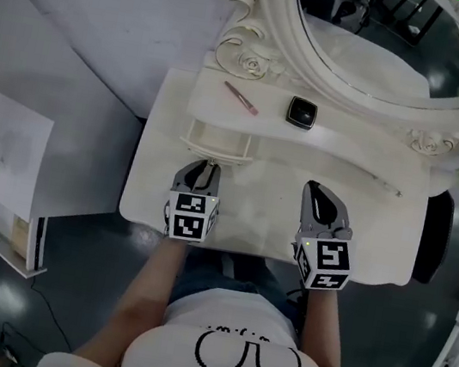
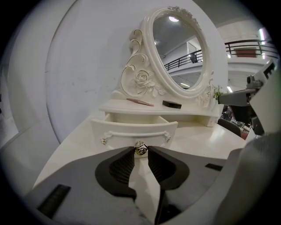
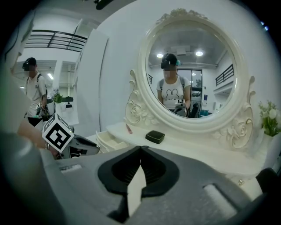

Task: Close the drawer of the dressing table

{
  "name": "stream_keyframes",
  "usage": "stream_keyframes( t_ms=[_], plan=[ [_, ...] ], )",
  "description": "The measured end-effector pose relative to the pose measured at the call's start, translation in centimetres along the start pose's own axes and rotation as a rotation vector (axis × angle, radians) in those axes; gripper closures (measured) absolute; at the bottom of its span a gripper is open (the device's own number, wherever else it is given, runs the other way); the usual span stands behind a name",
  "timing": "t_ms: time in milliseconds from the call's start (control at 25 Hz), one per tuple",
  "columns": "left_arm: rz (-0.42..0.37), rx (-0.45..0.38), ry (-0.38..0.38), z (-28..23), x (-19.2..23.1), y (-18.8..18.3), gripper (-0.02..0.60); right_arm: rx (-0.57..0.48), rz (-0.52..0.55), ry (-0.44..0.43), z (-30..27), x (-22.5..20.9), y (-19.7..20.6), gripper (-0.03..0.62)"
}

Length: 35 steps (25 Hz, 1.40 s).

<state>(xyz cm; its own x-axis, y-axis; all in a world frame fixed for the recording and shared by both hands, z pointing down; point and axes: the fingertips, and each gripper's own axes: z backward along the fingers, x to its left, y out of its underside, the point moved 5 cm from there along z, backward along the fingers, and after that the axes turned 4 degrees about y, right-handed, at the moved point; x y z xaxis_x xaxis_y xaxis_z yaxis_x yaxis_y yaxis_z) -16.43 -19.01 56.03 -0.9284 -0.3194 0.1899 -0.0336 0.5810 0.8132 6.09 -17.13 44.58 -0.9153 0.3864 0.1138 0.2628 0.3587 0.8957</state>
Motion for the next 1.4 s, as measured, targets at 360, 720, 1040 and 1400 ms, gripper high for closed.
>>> stream_keyframes(
  t_ms=[360, 720, 1040, 1400],
  plan=[
    [0.008, 0.014, 0.013, -1.0, 0.3, -0.8, 0.485, -0.006, -0.011, 0.018, -0.1, -0.6, -0.2, 0.592],
    [0.015, 0.019, 0.013, -3.2, 0.8, -1.9, 0.485, 0.011, -0.011, 0.034, -0.3, -1.6, 0.1, 0.592],
    [0.022, 0.027, 0.009, -4.8, 1.2, -2.7, 0.485, 0.027, -0.007, 0.035, -0.5, -2.4, 0.4, 0.592],
    [0.011, 0.037, 0.011, -6.3, 1.6, -3.6, 0.486, 0.037, 0.001, 0.018, -1.0, -2.2, 0.6, 0.592]
  ],
)
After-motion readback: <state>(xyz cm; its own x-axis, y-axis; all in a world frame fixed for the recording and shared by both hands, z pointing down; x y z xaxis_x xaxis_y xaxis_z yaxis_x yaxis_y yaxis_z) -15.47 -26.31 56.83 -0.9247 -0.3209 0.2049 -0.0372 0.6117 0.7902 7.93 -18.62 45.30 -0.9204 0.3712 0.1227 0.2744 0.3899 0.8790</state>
